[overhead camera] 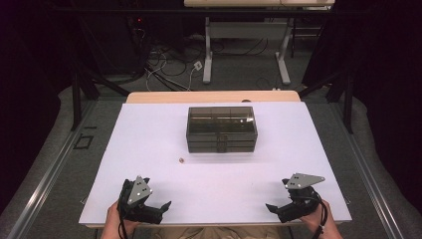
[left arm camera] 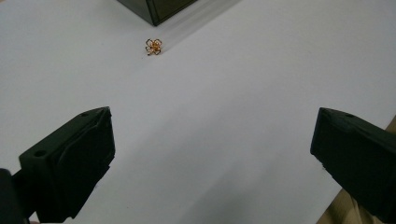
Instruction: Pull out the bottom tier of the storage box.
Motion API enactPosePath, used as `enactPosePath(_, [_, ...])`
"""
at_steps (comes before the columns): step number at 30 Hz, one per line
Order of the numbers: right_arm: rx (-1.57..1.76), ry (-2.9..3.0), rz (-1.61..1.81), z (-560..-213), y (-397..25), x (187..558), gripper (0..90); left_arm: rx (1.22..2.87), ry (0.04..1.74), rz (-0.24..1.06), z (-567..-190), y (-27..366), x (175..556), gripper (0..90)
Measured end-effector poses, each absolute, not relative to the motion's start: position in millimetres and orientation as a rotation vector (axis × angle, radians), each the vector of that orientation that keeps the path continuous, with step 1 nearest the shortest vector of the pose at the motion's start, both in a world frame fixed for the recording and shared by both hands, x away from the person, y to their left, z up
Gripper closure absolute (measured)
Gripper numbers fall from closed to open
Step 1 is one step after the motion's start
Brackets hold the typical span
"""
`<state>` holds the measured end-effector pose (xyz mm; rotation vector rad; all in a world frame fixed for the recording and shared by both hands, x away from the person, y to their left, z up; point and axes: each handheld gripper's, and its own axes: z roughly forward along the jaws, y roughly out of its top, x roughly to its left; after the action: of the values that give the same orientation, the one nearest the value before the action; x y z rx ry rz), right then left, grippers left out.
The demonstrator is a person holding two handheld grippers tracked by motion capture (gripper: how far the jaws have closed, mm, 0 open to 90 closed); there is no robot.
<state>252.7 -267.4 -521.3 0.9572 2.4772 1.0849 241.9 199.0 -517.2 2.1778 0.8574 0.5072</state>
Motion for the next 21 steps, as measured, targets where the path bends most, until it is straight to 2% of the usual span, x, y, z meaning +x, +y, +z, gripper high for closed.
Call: enactPosePath(21, [0.972,2.499,1.079,-523.2,-264.9,254.5,0.0,2.172,0.878,0.501,-516.5,201.2,242.8,0.0])
